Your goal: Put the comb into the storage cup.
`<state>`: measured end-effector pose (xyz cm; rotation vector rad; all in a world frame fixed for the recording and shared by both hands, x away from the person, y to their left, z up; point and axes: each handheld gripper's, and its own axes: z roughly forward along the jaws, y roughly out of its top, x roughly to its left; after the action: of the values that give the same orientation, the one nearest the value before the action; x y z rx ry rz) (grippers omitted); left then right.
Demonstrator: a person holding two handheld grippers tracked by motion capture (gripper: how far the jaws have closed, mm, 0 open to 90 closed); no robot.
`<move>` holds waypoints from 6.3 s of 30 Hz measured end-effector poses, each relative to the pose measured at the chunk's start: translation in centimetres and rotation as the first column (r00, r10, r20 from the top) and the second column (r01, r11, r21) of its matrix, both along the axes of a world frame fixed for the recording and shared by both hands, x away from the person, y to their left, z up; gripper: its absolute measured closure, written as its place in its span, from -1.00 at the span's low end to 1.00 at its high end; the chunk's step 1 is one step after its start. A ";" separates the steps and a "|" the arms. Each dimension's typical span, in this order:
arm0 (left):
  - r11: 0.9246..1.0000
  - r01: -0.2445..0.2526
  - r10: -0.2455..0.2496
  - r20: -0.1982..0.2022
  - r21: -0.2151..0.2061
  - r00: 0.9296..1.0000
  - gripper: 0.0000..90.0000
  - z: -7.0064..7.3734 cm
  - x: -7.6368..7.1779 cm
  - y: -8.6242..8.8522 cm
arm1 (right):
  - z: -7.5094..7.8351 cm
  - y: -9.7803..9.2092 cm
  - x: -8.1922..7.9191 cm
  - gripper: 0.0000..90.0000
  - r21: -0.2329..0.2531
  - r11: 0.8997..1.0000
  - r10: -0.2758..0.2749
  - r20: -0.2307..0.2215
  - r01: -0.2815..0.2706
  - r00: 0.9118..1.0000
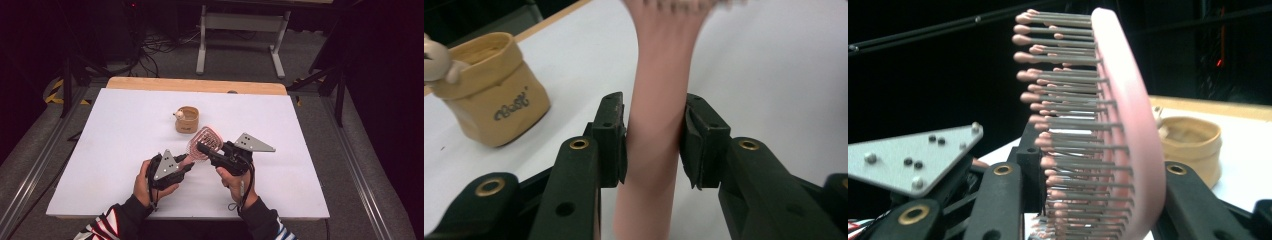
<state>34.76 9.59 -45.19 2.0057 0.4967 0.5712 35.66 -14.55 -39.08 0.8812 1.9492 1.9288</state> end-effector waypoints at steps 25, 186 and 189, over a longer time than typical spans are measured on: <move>0.999 0.043 -0.043 0.032 0.026 0.999 -0.20 0.6 0.2 5.1 | 2.0 -3.2 -1.3 0.39 -0.046 0.987 -0.143 0.156 0.152 0.977; 0.998 -0.045 0.045 -0.003 -0.038 0.999 -0.88 -0.8 -1.9 14.4 | 5.8 5.6 12.4 0.40 -0.126 0.914 -0.359 0.194 0.386 0.913; 0.998 -0.044 0.044 -0.003 -0.036 0.999 -0.88 -0.8 -1.9 14.4 | 5.4 5.7 12.4 0.40 -0.130 0.912 -0.362 0.190 0.389 0.912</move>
<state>32.81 23.95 -46.00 1.9650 0.5497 0.5832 48.11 -8.87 -33.63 0.9398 1.6690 1.5425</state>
